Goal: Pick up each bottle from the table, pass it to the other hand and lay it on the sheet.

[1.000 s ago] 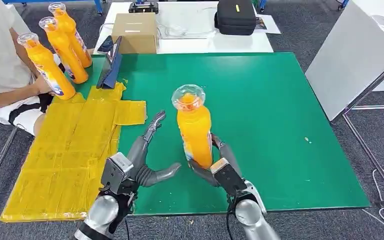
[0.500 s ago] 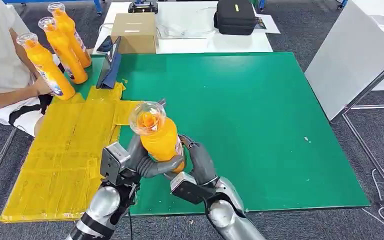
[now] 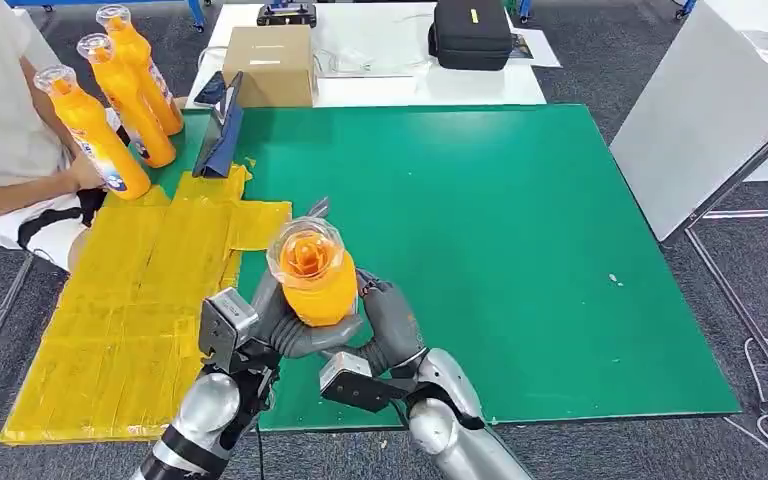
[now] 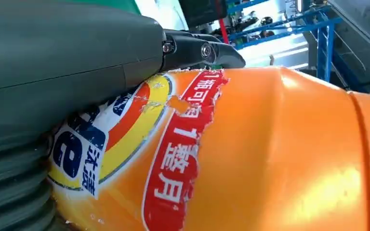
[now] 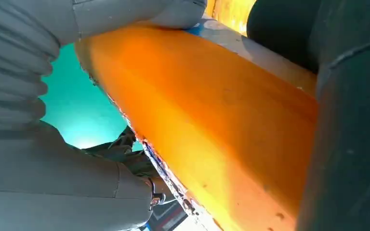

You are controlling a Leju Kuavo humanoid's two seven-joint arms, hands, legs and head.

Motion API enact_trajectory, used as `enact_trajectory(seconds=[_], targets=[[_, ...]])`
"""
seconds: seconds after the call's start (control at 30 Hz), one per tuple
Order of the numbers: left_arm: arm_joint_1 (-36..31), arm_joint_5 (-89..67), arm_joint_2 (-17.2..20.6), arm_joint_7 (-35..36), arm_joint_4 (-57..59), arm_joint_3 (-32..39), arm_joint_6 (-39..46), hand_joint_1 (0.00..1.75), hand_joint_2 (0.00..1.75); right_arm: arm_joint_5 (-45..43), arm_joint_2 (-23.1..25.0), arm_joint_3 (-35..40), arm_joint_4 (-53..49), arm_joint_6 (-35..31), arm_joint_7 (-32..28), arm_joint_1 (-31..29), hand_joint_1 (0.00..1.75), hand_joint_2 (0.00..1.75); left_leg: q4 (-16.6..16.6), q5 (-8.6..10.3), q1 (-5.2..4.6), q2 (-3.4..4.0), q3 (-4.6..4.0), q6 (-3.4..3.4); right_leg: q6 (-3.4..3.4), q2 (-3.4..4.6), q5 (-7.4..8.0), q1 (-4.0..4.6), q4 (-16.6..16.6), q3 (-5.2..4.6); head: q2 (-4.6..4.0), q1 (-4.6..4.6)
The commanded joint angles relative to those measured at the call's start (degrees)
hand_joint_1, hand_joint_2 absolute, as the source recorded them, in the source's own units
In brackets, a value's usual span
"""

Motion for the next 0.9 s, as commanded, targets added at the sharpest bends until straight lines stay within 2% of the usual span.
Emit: enact_trajectory(seconds=[0.03, 0.23, 0.3, 0.37, 0.4, 0.43, 0.47, 0.73, 0.77, 0.9], targets=[[-3.25, 0.02, 0.97, 0.62, 3.89, -1.89, -0.07, 0.00, 1.75, 1.05, -1.23, 5.44, 2.90, 0.13, -0.55, -1.23, 1.75, 1.75, -0.07, -0.08, 0.03, 0.00, 0.31, 0.02, -0.12, -0.08, -0.08, 0.06, -0.11, 0.35, 0.02, 0.00], [-3.25, 0.02, 0.97, 0.62, 3.89, -1.89, -0.07, 0.00, 1.75, 1.05, -1.23, 5.44, 2.90, 0.13, -0.55, -1.23, 1.75, 1.75, -0.09, -0.11, 0.05, 0.00, 0.41, 0.01, -0.15, -0.09, -0.10, 0.08, -0.14, 0.46, 0.00, 0.00], [-3.25, 0.02, 0.97, 0.62, 3.89, -1.89, -0.07, 0.00, 1.75, 1.05, -1.23, 5.44, 2.90, 0.13, -0.55, -1.23, 1.75, 1.75, -0.06, -0.03, 0.01, -0.01, 0.16, 0.01, -0.08, -0.06, -0.04, 0.02, -0.07, 0.19, 0.00, 0.00], [-2.89, 0.88, 0.70, 0.25, 3.64, -1.11, 0.22, 0.00, 1.75, 1.93, -1.71, 6.88, 2.10, 0.08, -0.42, -1.18, 1.75, 1.75, -0.10, -0.10, 0.04, 0.00, 0.41, 0.01, -0.16, -0.10, -0.11, 0.07, -0.13, 0.45, 0.00, 0.00], [-2.62, 1.86, 0.30, 0.04, 3.50, -0.46, 0.40, 1.62, 1.75, 2.67, -1.89, 7.46, 1.98, -0.24, 0.05, -1.22, 1.75, 1.75, -0.08, -0.09, 0.03, 0.01, 0.34, 0.01, -0.14, -0.07, -0.09, 0.06, -0.11, 0.37, 0.00, 0.00], [-2.67, 2.44, 0.34, -0.07, 3.53, -0.06, 0.42, 1.75, 1.75, 2.62, -1.93, 7.86, 1.74, -0.33, 0.33, -1.05, 1.75, 1.75, -0.10, -0.14, 0.05, 0.04, 0.48, 0.01, -0.18, -0.07, -0.12, 0.10, -0.15, 0.52, 0.00, 0.00], [-2.68, 2.60, 0.28, -0.15, 3.50, 0.15, 0.56, 1.75, 1.75, 2.52, -1.93, 7.85, 1.68, -0.44, 0.50, -0.96, 1.75, 1.75, -0.06, -0.07, 0.03, 0.03, 0.25, 0.01, -0.11, -0.04, -0.06, 0.06, -0.09, 0.28, 0.00, 0.00], [-2.09, 3.48, -0.22, -2.15, 1.93, 2.64, 3.77, 1.75, 1.75, -0.73, -2.61, 6.40, 1.83, -0.28, 1.25, -0.38, 1.75, 1.75, -0.05, -0.06, 0.03, -0.01, 0.22, 0.02, -0.10, -0.08, -0.06, 0.06, -0.09, 0.26, 0.00, 0.00], [-1.81, 3.23, -0.13, -4.48, 0.33, 4.25, 7.33, 1.75, 1.75, -5.36, -2.26, 3.88, 1.40, 0.52, 1.19, 0.69, 1.75, 1.75, -0.07, -0.11, 0.03, -0.03, 0.38, 0.02, -0.14, -0.12, -0.12, 0.06, -0.11, 0.43, 0.00, 0.00], [-1.87, 3.33, 0.95, -3.67, -1.22, 4.73, 7.94, 1.75, 1.75, -7.22, -2.74, 2.50, -0.07, 0.40, 0.40, 1.30, 1.75, 1.75, -0.05, -0.10, 0.06, -0.04, 0.32, 0.01, -0.14, -0.13, -0.11, 0.09, -0.10, 0.38, 0.00, 0.00]])
